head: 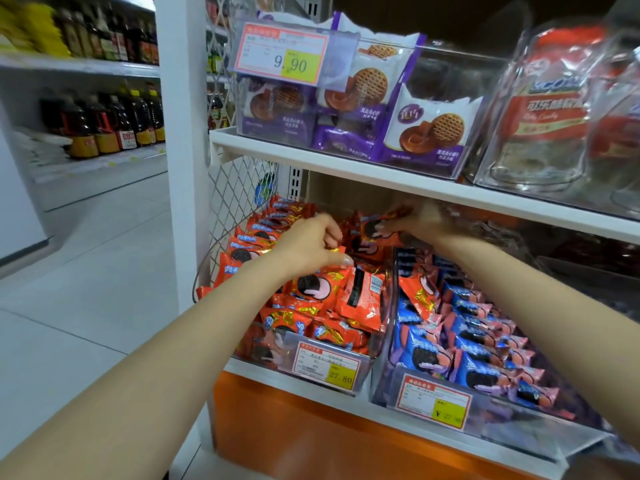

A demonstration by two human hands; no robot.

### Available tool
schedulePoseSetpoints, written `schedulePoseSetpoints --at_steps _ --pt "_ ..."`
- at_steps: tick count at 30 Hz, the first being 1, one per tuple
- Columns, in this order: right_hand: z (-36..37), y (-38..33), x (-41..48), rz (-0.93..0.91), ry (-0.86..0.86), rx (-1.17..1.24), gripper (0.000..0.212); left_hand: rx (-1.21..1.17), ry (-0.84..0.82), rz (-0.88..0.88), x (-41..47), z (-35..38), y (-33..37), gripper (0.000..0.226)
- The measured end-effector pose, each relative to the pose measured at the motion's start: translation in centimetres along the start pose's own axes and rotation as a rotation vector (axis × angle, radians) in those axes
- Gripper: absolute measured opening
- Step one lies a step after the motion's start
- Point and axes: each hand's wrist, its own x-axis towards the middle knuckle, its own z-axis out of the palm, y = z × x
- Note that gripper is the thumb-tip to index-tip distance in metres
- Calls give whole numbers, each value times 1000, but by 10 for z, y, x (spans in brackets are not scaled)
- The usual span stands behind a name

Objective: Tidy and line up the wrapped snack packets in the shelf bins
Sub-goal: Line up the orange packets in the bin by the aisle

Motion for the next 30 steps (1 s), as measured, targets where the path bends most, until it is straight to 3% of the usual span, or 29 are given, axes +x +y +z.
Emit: schedulePoseSetpoints --at_steps 3,8,13,20,24,27,29,30 --pt "21 3 8 21 22 -274 53 193 -102 56 -4 4 -3 33" --pt "40 -2 9 -39 28 -385 33 258 -140 68 -5 5 -6 36" --pt "42 -2 6 -56 63 -851 37 321 -146 89 -5 10 -5 35" --pt "42 0 6 -83 32 -902 48 266 -176 95 -7 4 -6 35" --pt "28 -10 -2 -155 30 -639 30 211 -132 92 -9 -7 -10 29" --pt "17 -16 -13 -182 -312 -354 21 235 -66 79 -10 -14 -16 26" --pt "21 -14 -19 -154 -492 -362 30 234 -43 69 -10 -17 -20 26" --pt "25 -11 -18 -142 -503 -367 36 232 -45 66 -11 -17 -21 26"
